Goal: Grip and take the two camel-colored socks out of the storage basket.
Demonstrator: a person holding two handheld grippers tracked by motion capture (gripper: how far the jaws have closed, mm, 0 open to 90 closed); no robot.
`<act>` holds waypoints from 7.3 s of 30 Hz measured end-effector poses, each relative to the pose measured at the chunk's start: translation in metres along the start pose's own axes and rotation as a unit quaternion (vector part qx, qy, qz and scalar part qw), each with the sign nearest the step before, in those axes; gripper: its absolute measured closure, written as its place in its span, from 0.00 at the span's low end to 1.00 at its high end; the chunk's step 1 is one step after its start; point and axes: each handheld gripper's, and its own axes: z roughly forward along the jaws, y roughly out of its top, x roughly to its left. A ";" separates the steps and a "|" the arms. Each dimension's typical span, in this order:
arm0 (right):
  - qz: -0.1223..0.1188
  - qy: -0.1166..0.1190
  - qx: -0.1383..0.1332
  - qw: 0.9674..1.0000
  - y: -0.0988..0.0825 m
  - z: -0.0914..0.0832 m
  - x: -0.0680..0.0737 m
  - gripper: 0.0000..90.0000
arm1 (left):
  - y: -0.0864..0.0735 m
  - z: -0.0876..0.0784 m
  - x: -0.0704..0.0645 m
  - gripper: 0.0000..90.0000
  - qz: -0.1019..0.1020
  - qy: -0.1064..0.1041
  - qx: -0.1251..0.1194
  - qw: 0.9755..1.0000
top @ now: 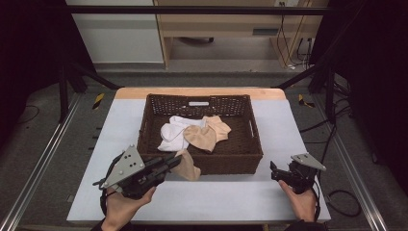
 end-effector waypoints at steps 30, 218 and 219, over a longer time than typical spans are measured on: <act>0.001 0.004 -0.003 1.000 0.001 -0.003 0.001 0.04 | -0.095 0.033 0.009 0.93 -0.046 -0.001 0.152 0.987; 0.016 -0.005 0.011 1.000 0.003 0.005 0.000 0.05 | -0.003 0.155 0.127 0.99 -0.044 0.099 0.132 0.985; 0.016 -0.004 0.011 1.000 0.003 0.005 -0.001 0.05 | 0.000 0.154 0.124 0.99 -0.042 0.097 0.127 0.986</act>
